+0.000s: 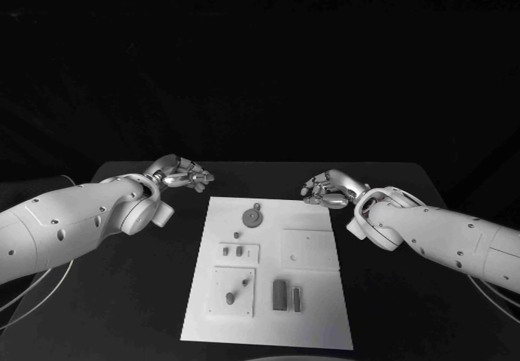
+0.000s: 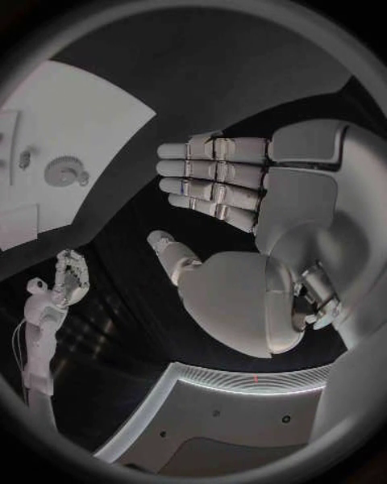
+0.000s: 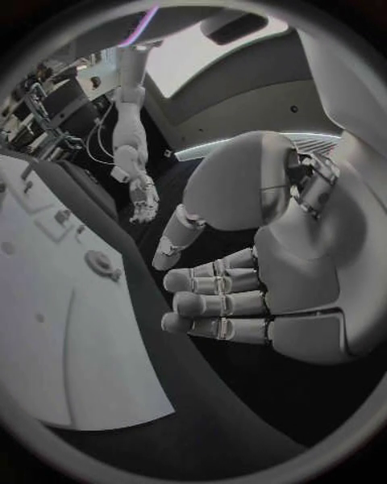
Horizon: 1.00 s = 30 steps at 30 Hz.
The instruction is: Assemble the parts on the task board
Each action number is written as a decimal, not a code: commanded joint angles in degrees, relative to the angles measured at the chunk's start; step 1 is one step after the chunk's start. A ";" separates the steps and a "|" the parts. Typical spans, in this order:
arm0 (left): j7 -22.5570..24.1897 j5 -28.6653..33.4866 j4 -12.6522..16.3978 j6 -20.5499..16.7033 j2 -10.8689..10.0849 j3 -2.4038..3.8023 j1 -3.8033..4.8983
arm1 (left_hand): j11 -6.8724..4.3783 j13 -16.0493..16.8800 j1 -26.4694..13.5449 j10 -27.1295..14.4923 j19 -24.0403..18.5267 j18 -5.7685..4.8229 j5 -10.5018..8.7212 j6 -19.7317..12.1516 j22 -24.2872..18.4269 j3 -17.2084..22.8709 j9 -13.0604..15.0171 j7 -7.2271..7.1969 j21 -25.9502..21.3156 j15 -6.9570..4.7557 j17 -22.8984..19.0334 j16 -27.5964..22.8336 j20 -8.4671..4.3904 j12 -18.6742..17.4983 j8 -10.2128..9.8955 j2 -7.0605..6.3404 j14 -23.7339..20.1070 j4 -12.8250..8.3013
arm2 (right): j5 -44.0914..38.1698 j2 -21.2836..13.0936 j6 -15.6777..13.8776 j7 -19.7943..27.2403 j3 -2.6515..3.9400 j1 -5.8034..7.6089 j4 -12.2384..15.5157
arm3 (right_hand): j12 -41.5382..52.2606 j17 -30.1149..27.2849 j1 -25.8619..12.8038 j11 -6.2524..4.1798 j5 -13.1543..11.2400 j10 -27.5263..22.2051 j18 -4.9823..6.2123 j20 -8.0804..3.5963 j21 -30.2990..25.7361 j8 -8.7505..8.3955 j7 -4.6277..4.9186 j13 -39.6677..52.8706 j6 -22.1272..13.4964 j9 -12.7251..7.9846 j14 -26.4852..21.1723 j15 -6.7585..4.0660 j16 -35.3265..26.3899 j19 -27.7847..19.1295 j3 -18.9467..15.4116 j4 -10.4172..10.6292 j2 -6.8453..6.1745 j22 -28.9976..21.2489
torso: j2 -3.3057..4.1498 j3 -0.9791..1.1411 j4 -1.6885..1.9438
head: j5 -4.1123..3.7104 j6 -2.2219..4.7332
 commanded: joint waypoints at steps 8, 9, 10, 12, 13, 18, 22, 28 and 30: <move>3.57 8.43 -1.04 -0.87 1.44 0.13 0.24 | 0.04 -3.21 -0.59 -5.88 -2.87 0.82 -0.03 -2.17 -2.64 0.28 -0.40 -0.91 -2.92 1.53 -2.53 -5.85 1.48 -0.64 -0.92 0.73 -5.62 -1.36 | 24.96 6.11 8.35 7.19 2.70 -0.03 -13.63 | -23.60 -11.05 -2.07 5.40 -0.08 -3.19 -2.12 4.83 -13.38 -2.66 2.55 -21.59 -4.49 -2.97 -4.98 6.71 -25.86 -9.92 1.41 -0.51 3.33 -8.23 | -1.64 0.26 0.22 | -0.60 5.34; 3.66 9.14 -1.72 -0.77 1.77 0.15 0.26 | -0.05 -3.62 -0.71 -6.51 -3.46 0.74 -0.05 -2.42 -3.08 0.27 -0.42 -1.08 -2.98 1.62 -2.79 -6.36 1.65 -0.62 -1.00 0.73 -6.18 -1.45 | 26.71 6.69 8.88 7.39 2.98 -0.03 -14.62 | -25.73 -11.79 -2.21 5.78 -0.07 -2.96 -2.23 5.16 -14.24 -2.82 2.52 -23.59 -4.92 -3.39 -4.82 7.11 -28.23 -10.69 1.22 -0.44 3.72 -8.68 | -1.88 0.27 0.21 | -0.62 5.77; 3.71 10.05 -2.22 -0.65 1.99 0.16 0.26 | -0.10 -3.93 -0.77 -6.90 -3.78 0.70 -0.04 -2.62 -3.39 0.28 -0.42 -1.19 -2.96 1.68 -2.96 -6.65 1.73 -0.59 -1.07 0.72 -6.44 -1.53 | 28.27 7.19 9.42 7.54 3.27 -0.04 -15.40 | -27.98 -12.41 -2.25 6.08 -0.07 -2.32 -2.25 5.50 -15.03 -2.97 2.54 -25.84 -5.37 -3.93 -4.46 7.46 -30.80 -11.26 0.87 -0.43 4.11 -9.11 | -2.06 0.31 0.21 | -0.61 6.08; 3.91 11.62 -3.42 -0.41 2.64 0.17 0.25 | -0.31 -4.65 -0.94 -7.92 -4.26 0.64 -0.05 -3.35 -4.12 0.28 -0.48 -1.49 -2.91 1.73 -3.29 -7.21 1.84 -0.61 -1.34 0.73 -6.89 -1.69 | 30.94 8.39 10.78 7.92 4.02 -0.08 -17.11 | -31.06 -12.55 -2.44 6.51 -0.06 -1.30 -2.25 6.07 -16.29 -3.07 2.51 -29.06 -5.97 -4.99 -4.22 7.90 -34.48 -12.22 0.11 -0.27 4.61 -9.71 | -2.28 0.40 0.15 | -0.60 7.00; 4.02 11.96 -3.94 -0.30 3.00 0.17 0.25 | -0.35 -4.86 -0.99 -8.21 -4.32 0.63 -0.05 -3.58 -4.33 0.27 -0.50 -1.57 -2.90 1.75 -3.38 -7.33 1.86 -0.60 -1.42 0.74 -6.97 -1.74 | 31.64 8.79 11.28 8.07 4.26 -0.11 -17.75 | -31.79 -12.79 -2.67 6.70 -0.07 -1.42 -2.46 6.27 -16.90 -3.18 2.50 -29.74 -6.29 -5.26 -5.02 8.31 -35.66 -13.11 -0.10 -0.19 4.83 -9.92 | -2.39 0.46 0.10 | -0.57 7.13; 5.02 13.57 -7.03 1.99 4.84 0.16 0.17 | -0.72 -5.92 -1.44 -9.36 -4.71 0.51 -0.11 -4.65 -5.58 -0.11 -0.46 -2.04 -2.88 1.79 -3.77 -7.84 1.96 -0.50 -1.68 0.89 -7.12 -2.10 | 33.58 10.52 14.96 8.80 5.04 -0.57 -21.21 | -36.57 -14.74 -3.95 7.21 -0.02 -1.67 -3.67 7.22 -20.39 -3.27 2.16 -34.40 -7.65 -7.04 -10.62 10.83 -43.38 -18.28 -2.78 -0.34 6.74 -10.72 | -3.02 0.68 -0.03 | -0.38 8.46; 5.87 15.34 -8.64 3.97 5.82 0.16 -0.24 | -1.08 -6.50 -2.12 -9.73 -5.19 0.31 -0.24 -4.84 -6.42 -0.73 -0.22 -2.47 -2.89 1.65 -3.93 -8.09 2.02 -0.41 -1.48 0.88 -7.27 -2.25 | 34.85 10.96 16.23 9.22 5.47 -0.90 -22.29 | -39.05 -16.89 -4.57 7.86 -0.01 -2.52 -3.74 7.76 -22.48 -2.77 2.01 -36.90 -7.58 -7.72 -14.69 12.28 -47.55 -19.29 -3.38 -0.13 7.41 -11.98 | -3.34 0.94 -0.20 | -0.01 9.37; 6.18 16.00 -9.51 5.21 6.46 0.16 -0.81 | -1.30 -6.78 -2.35 -9.45 -5.40 0.17 -0.23 -4.81 -7.01 -1.03 -0.01 -2.63 -2.86 1.54 -3.97 -8.10 1.97 -0.21 -1.24 1.27 -7.11 -2.46 | 34.92 10.90 16.77 9.27 5.75 -0.90 -22.53 | -39.79 -17.41 -4.91 7.91 -0.01 -2.07 -3.59 7.92 -22.97 -2.56 2.05 -38.01 -7.66 -8.18 -14.42 12.31 -48.17 -19.19 -3.92 0.20 7.73 -12.20 | -3.63 1.39 -0.21 | 0.11 9.57; 4.51 13.98 -9.45 2.75 6.36 0.09 -0.86 | -8.28 -15.16 -20.01 -63.39 -51.05 -2.64 -3.05 -48.43 -59.57 -27.91 -26.15 -10.25 -6.51 -7.09 -34.37 -24.31 -1.34 -4.23 -16.82 8.82 -50.81 5.85 | 33.40 10.84 14.10 7.89 5.71 -0.89 -22.56 | -48.98 -45.98 -61.24 -1.85 -17.53 -57.31 -14.47 -4.74 -43.58 -13.52 -8.18 -49.61 -53.43 -40.43 -57.21 3.10 -69.04 -50.62 -36.71 14.32 6.92 -29.60 | -3.43 1.12 -0.20 | 0.10 9.46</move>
